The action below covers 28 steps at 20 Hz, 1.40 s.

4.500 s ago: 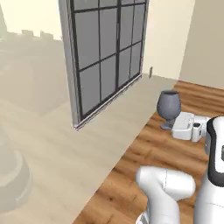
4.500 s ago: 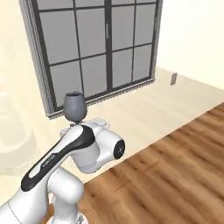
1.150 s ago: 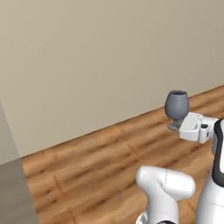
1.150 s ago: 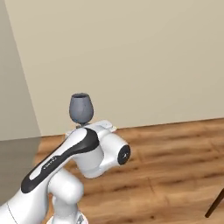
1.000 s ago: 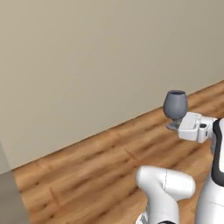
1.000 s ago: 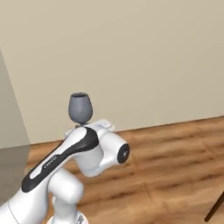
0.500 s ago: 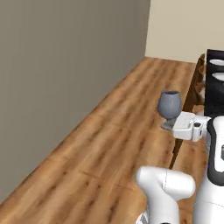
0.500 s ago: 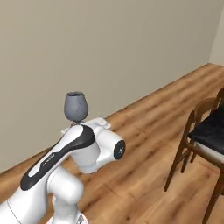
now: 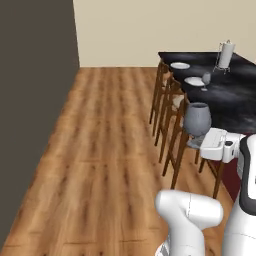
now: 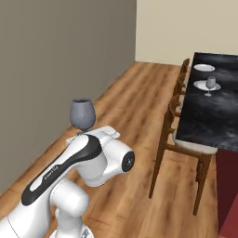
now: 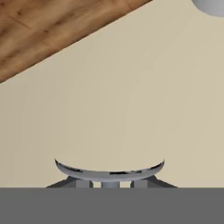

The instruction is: Retrieve the wine glasses from the counter and place one next to each plate.

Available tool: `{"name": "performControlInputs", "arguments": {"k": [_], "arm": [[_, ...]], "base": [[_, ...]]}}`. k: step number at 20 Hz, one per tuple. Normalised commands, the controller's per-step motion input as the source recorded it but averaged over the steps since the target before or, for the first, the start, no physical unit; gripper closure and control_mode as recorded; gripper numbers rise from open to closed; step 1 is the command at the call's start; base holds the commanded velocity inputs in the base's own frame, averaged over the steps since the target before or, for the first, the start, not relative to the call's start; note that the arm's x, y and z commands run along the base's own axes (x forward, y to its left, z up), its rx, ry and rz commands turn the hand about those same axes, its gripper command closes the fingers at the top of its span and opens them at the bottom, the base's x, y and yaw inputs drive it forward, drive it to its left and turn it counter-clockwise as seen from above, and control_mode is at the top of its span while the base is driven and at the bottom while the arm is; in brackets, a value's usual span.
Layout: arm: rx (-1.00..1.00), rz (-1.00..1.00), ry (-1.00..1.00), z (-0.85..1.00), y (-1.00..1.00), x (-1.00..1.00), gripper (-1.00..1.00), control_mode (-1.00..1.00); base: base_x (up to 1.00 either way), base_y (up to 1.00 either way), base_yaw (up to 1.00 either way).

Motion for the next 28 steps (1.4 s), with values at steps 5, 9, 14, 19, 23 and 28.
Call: {"name": "performControlInputs", "arguments": {"k": [5,9,14,19,23,28], "arm": [[0.0,0.0,0.0,0.0,0.0,0.0,1.0,1.0],[0.0,0.0,0.0,0.0,0.0,0.0,1.0,1.0],[0.0,0.0,0.0,0.0,0.0,0.0,1.0,1.0],[0.0,0.0,0.0,0.0,0.0,0.0,1.0,1.0],[0.0,0.0,0.0,0.0,0.0,0.0,1.0,1.0],[0.0,0.0,0.0,0.0,0.0,0.0,1.0,1.0]], "base": [[1.0,0.97,-0.61],[1.0,0.97,-0.6],[1.0,0.98,-0.59],[1.0,0.99,-0.6],[1.0,1.0,-0.58],[1.0,1.0,-0.54]]}}
